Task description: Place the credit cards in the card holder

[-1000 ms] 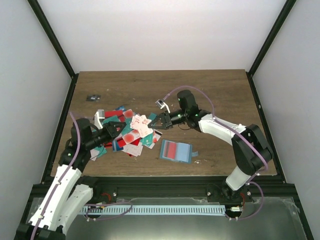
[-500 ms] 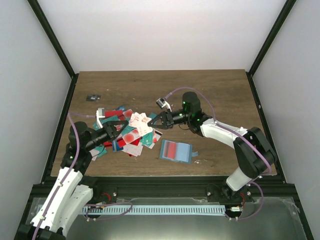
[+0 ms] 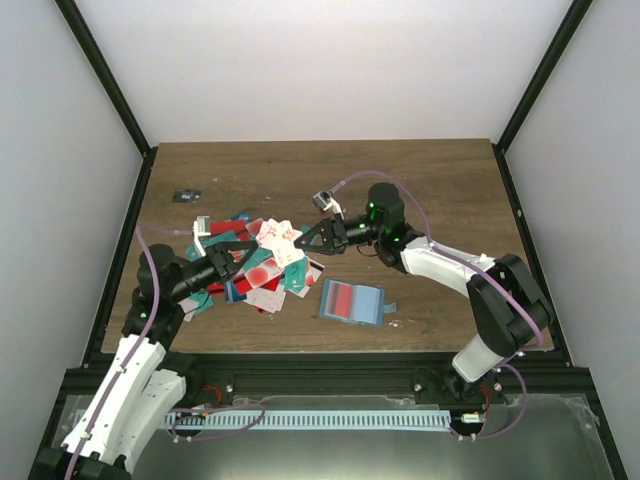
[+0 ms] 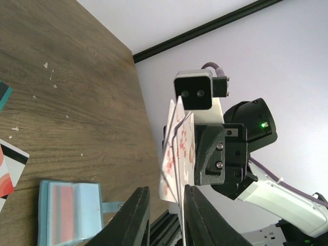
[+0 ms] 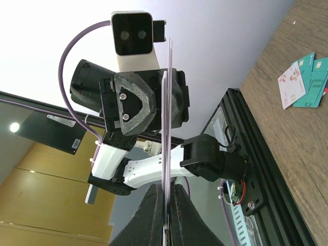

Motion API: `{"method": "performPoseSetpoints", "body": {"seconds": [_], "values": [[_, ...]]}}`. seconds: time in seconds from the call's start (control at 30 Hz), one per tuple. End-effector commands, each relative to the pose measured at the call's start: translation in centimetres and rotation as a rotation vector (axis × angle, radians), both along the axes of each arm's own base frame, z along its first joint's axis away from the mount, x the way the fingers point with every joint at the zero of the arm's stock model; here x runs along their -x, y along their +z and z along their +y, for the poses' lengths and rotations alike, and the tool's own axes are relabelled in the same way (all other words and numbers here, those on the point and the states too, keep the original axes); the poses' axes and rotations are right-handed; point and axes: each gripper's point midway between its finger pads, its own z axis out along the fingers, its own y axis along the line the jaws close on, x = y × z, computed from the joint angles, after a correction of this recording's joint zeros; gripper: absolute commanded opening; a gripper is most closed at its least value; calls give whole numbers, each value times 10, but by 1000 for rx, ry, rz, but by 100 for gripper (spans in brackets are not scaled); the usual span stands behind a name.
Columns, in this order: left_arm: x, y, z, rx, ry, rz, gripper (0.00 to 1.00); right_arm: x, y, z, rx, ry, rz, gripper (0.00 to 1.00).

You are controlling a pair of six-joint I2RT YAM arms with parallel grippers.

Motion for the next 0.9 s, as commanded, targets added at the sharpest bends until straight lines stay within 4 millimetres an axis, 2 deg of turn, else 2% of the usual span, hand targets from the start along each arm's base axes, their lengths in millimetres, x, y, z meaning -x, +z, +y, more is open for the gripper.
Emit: {"method": "performPoseSetpoints", "body": {"seconds": [0.0,0.17,0.47,0.87], "values": [[0,3,2,5,8,-19,26,2,19,-2,-44,-4,-51,1],[-1,6,6,1,44,-28,31,3,19,-3,-45,-8,-47,1],[-4,7,2,14,16,-33,20,5,21,-4,-59,1,-45,1],[-7,9,-2,32,-6,-41,15,5,19,-4,-62,6,-35,1]]}}
